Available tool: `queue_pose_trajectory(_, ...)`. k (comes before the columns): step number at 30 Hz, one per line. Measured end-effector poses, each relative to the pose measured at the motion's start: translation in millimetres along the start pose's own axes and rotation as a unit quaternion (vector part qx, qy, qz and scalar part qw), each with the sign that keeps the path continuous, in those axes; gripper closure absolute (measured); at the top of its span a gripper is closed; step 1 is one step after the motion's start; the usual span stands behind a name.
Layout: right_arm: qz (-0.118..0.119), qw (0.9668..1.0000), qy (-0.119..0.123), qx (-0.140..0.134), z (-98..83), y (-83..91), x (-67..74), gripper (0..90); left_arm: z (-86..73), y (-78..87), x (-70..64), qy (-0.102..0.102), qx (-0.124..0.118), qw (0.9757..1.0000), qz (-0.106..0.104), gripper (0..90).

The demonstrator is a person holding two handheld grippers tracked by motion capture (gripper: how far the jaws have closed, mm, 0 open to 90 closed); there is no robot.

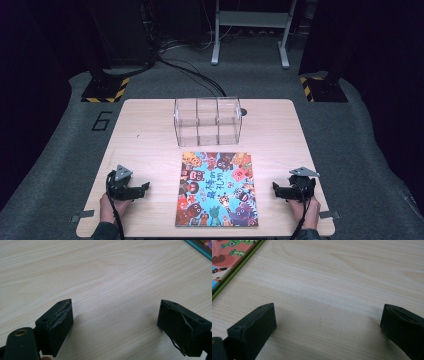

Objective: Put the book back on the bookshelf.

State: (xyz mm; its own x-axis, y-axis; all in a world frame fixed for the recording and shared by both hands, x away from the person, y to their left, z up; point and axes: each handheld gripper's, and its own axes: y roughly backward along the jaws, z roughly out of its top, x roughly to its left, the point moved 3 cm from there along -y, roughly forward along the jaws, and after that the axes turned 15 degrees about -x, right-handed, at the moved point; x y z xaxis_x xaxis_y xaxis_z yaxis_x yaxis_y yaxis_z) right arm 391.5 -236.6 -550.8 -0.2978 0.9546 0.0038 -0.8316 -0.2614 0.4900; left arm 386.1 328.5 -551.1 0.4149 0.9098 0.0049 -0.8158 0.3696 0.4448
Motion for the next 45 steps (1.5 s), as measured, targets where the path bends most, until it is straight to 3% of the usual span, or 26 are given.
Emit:
queue_pose_trajectory(29, 0.005, 0.9999, -0.008, 0.004, 2.5, -1.9, 2.0, 0.0, 0.5, 0.2, 0.1, 0.002, 0.008, 1.0, 0.004, 11.4)
queue_pose_trajectory(32, 0.017, 0.9998, -0.008, 0.005, 3.0, -1.3, 3.4, 0.0, 0.1, -0.9, -0.2, 0.003, 0.002, 1.0, 0.006, 10.0)
queue_pose_trajectory(38, 0.042, 0.999, -0.009, 0.007, 6.3, -1.0, 18.2, 1.4, 1.4, -3.2, -1.4, -0.005, 0.018, 0.9998, 0.007, 1.2)
queue_pose_trajectory(41, 0.059, 0.9982, -0.01, 0.004, 11.6, -1.6, 28.2, 3.3, 3.5, -4.8, -6.9, -0.007, 0.024, 0.9997, -0.001, 0.1)
queue_pose_trajectory(43, 0.069, 0.9976, -0.005, 0.005, 14.6, -1.8, 32.0, 3.9, 7.1, -6.3, -14.2, -0.008, 0.012, 0.9999, -0.002, 0.2)
queue_pose_trajectory(45, 0.092, 0.9957, -0.009, 0.006, 20.7, -3.2, 43.3, 6.5, 13.5, -7.5, -21.3, -0.014, 0.015, 0.9997, -0.015, 0.2)
